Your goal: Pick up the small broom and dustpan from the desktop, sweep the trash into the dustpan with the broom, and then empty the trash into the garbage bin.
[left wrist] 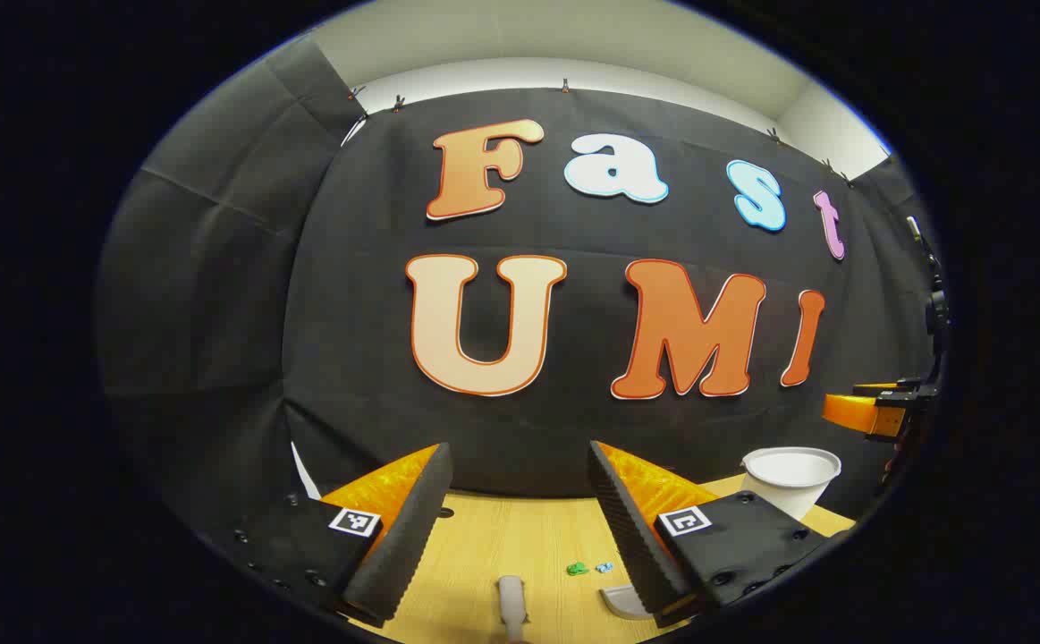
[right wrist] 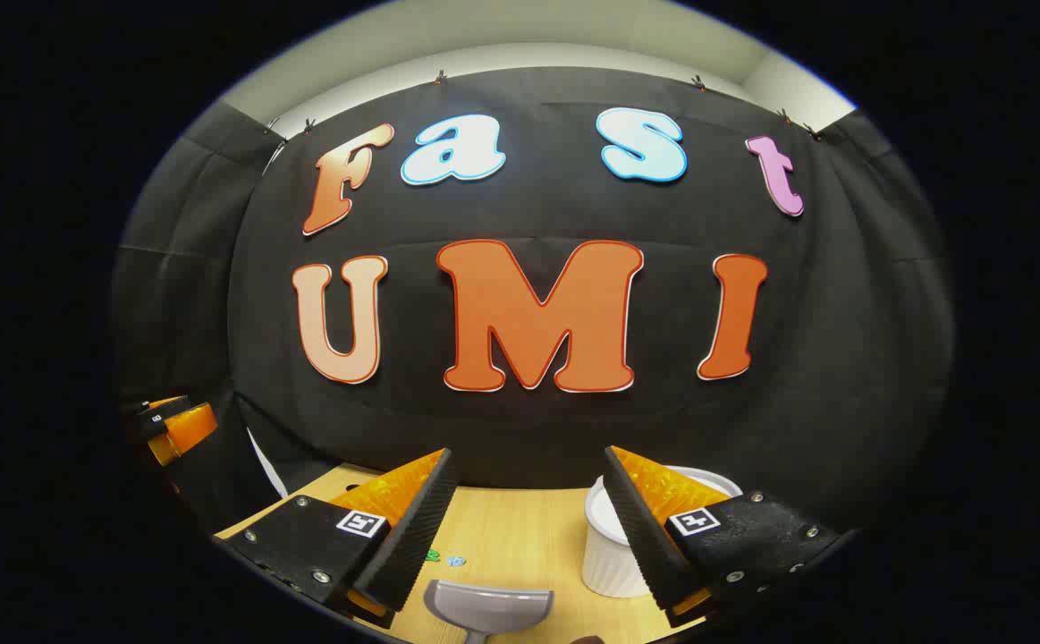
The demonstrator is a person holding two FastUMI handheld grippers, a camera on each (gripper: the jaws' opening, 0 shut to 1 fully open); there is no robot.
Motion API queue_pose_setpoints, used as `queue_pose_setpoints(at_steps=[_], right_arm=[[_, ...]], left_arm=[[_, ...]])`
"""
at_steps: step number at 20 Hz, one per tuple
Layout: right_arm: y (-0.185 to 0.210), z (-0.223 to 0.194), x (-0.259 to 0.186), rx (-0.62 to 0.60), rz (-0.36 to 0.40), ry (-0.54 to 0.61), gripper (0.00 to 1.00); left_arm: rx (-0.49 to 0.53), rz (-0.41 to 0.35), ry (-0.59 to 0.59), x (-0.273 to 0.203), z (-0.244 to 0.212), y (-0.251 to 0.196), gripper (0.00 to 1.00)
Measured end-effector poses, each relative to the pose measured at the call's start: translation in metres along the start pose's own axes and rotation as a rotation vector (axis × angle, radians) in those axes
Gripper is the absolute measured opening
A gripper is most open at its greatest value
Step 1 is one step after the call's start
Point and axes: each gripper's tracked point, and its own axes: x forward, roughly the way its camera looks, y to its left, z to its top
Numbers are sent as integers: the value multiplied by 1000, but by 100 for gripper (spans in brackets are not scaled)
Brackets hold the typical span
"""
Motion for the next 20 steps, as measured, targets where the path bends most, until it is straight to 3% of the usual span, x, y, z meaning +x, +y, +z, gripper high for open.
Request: queue_pose_setpoints(at_steps=[7,16,20], right_arm=[[-13,-8,40,-1,70,17,99],[-27,-24,58,23,137,62,99],[-35,-35,61,39,160,95,99]], left_arm=[[8,-13,19,40,-10,-43,97],[10,35,49,56,-20,-59,97],[13,89,70,54,-28,-54,97]])
